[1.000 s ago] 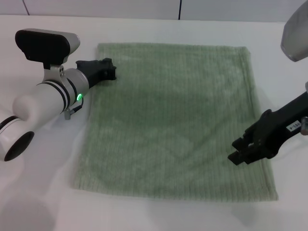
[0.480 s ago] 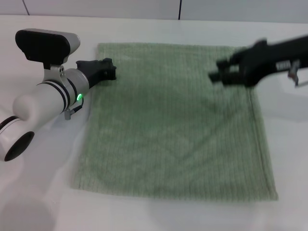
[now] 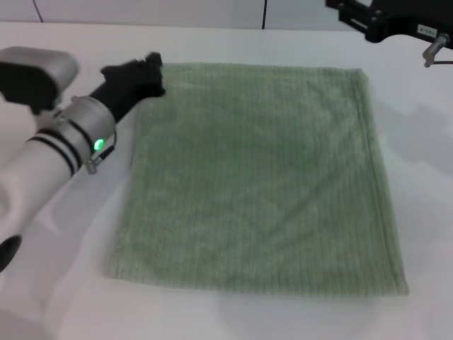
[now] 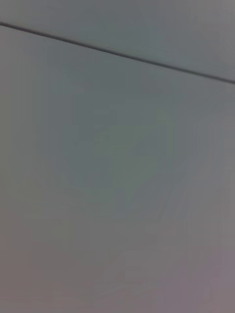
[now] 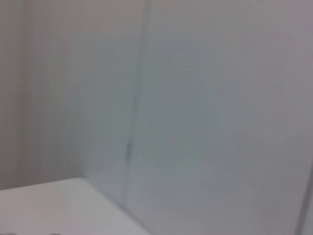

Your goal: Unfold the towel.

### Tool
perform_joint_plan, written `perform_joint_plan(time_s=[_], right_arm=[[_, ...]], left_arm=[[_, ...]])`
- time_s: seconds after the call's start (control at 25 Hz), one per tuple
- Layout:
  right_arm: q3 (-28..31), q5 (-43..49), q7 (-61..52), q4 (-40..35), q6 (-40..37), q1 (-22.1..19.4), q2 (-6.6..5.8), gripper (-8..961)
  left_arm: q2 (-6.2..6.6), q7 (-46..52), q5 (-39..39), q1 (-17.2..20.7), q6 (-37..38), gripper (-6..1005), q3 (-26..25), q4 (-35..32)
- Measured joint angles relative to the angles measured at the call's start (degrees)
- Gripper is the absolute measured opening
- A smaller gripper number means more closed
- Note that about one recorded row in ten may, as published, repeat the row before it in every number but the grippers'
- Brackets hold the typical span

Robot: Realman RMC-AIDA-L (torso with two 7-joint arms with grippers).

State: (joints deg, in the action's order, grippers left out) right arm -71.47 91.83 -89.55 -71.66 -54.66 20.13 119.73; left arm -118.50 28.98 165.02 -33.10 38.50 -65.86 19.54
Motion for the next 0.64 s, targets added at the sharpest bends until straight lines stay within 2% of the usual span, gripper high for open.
perform_joint_plan(time_s=[0.08, 0.16, 0.2, 0.28, 0.52, 0.64], right_arm=[[-1.3, -4.1, 4.5, 1.8, 3.5, -1.0, -0.07, 429], [-2.0, -6.8, 7.3, 3.3, 5.5, -1.6, -0.19, 435], [-2.2, -7.9, 8.7, 4.2, 6.3, -1.9, -0.22, 438], [-2.2, -8.8, 10.1, 5.9, 7.1, -2.1, -0.29, 445], [-3.0, -9.9, 16.2, 7.4, 13.6, -4.7, -0.13, 457], [-5.8, -18.8, 25.0, 7.4, 18.6, -7.0, 0.04, 457]], left_arm=[[0.02, -0.4, 0.0, 0.8, 2.2, 27, -0.4, 0.1], [0.06, -3.8, 0.0, 4.3, 12.1, 30, -3.1, 0.2], [0.06, -3.8, 0.0, 4.3, 12.1, 32, -3.1, 0.2], [0.32, -4.2, 0.0, 6.6, 19.5, 36, -5.3, -0.1], [0.63, -4.0, 0.3, 9.1, 24.7, 47, -8.4, -0.3], [0.66, -4.3, 0.3, 10.1, 25.1, 52, -10.9, -0.3]])
